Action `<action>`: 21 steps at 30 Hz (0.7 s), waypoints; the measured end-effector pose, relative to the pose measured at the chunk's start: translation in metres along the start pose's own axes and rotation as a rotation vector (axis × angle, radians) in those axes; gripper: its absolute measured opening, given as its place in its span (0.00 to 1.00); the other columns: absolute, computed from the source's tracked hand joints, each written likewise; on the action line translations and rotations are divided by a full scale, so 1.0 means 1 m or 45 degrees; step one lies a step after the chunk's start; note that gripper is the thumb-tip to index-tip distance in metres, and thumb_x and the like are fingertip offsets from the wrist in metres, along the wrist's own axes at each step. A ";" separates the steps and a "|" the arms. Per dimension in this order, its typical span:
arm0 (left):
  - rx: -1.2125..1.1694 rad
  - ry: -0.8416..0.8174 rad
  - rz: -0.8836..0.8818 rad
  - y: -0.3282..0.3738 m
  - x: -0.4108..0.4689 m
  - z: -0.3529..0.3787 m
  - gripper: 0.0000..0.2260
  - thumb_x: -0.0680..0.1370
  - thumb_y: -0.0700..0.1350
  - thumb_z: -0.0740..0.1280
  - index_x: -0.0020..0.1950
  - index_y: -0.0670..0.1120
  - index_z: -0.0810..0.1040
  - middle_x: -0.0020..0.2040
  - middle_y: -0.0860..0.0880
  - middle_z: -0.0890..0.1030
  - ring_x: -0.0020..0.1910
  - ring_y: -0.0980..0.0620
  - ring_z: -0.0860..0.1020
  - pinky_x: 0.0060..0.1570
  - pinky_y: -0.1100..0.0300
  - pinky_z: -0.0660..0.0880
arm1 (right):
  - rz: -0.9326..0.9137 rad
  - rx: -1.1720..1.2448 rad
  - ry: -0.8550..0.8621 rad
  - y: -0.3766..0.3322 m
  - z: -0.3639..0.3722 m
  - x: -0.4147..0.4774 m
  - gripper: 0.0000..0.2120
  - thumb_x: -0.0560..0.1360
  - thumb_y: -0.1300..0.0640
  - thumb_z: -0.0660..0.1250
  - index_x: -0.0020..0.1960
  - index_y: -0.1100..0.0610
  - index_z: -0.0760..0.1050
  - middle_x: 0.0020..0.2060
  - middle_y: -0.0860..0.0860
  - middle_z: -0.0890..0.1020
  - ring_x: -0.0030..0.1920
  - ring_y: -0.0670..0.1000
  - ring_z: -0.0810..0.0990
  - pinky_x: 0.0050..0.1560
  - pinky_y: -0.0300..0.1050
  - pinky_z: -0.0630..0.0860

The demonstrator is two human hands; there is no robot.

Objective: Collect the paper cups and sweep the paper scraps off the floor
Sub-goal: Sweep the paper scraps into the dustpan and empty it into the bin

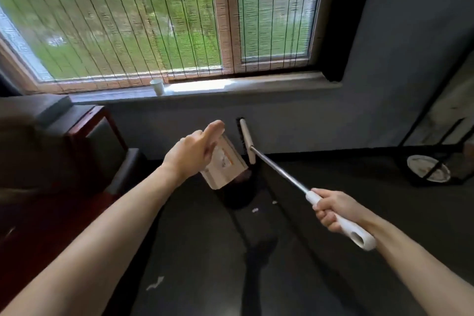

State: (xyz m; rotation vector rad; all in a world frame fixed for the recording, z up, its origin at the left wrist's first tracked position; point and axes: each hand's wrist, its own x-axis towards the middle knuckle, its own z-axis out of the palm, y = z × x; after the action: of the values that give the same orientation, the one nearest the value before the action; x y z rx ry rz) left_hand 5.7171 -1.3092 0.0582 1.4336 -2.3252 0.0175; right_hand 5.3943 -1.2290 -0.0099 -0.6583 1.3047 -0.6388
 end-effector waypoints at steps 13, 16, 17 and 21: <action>-0.488 -0.999 -0.143 0.042 -0.015 0.089 0.38 0.74 0.68 0.59 0.75 0.62 0.40 0.55 0.62 0.79 0.44 0.61 0.78 0.52 0.62 0.71 | 0.060 0.019 0.238 -0.027 -0.001 0.012 0.31 0.77 0.72 0.55 0.77 0.52 0.55 0.28 0.53 0.68 0.17 0.43 0.65 0.15 0.33 0.62; -0.359 -1.067 -0.180 0.048 -0.023 0.099 0.42 0.72 0.70 0.58 0.77 0.56 0.41 0.59 0.51 0.79 0.55 0.51 0.78 0.52 0.61 0.69 | 0.065 0.015 0.229 -0.029 -0.003 0.014 0.31 0.77 0.72 0.55 0.76 0.53 0.56 0.27 0.53 0.68 0.17 0.43 0.66 0.16 0.32 0.63; -0.299 -1.076 -0.180 0.051 -0.027 0.102 0.42 0.72 0.71 0.57 0.77 0.54 0.42 0.59 0.48 0.79 0.56 0.48 0.77 0.51 0.59 0.69 | 0.064 0.007 0.223 -0.028 -0.002 0.014 0.31 0.77 0.72 0.55 0.76 0.53 0.56 0.27 0.53 0.68 0.17 0.43 0.66 0.16 0.32 0.63; -0.062 -1.020 -0.126 0.060 -0.042 0.105 0.43 0.71 0.72 0.55 0.77 0.52 0.44 0.54 0.44 0.79 0.54 0.44 0.78 0.49 0.52 0.73 | 0.067 0.031 0.159 -0.024 0.002 0.014 0.25 0.77 0.71 0.55 0.69 0.50 0.62 0.29 0.53 0.68 0.17 0.42 0.66 0.16 0.32 0.63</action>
State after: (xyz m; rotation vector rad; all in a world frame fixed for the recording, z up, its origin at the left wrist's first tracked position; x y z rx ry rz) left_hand 5.6464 -1.2684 -0.0407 1.7441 -2.8075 -0.7658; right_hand 5.3974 -1.2552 -0.0008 -0.5694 1.4232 -0.6601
